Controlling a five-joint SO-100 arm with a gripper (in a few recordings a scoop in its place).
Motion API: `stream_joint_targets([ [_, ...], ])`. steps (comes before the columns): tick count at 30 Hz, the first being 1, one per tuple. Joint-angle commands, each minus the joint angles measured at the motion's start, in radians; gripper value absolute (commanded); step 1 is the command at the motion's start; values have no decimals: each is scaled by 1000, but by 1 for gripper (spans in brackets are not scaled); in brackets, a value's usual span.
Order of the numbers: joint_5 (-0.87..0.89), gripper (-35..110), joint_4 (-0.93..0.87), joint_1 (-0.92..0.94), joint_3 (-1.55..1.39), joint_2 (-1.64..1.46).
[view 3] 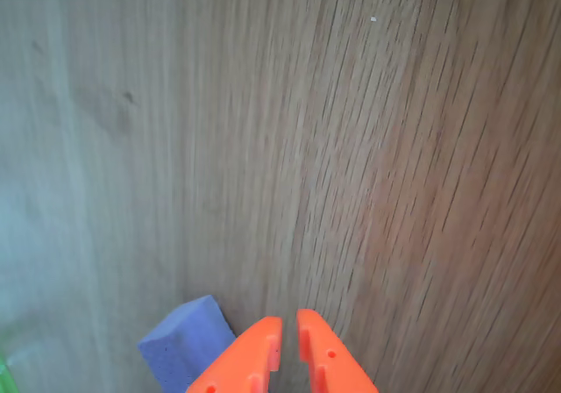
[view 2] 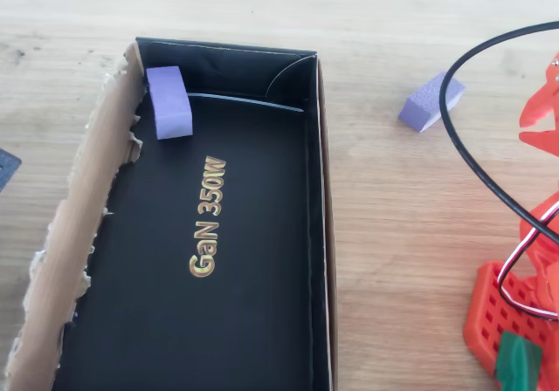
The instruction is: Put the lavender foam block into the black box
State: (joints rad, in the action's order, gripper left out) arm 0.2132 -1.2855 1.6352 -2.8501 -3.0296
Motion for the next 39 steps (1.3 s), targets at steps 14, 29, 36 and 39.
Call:
stream_joint_targets([
  [14,235,0,46,0,11,-11],
  [29,198,0,-11,-52,522,589],
  [36,213,0,-104,-66,690,698],
  [39,215,0,-129,-66,770,790],
])
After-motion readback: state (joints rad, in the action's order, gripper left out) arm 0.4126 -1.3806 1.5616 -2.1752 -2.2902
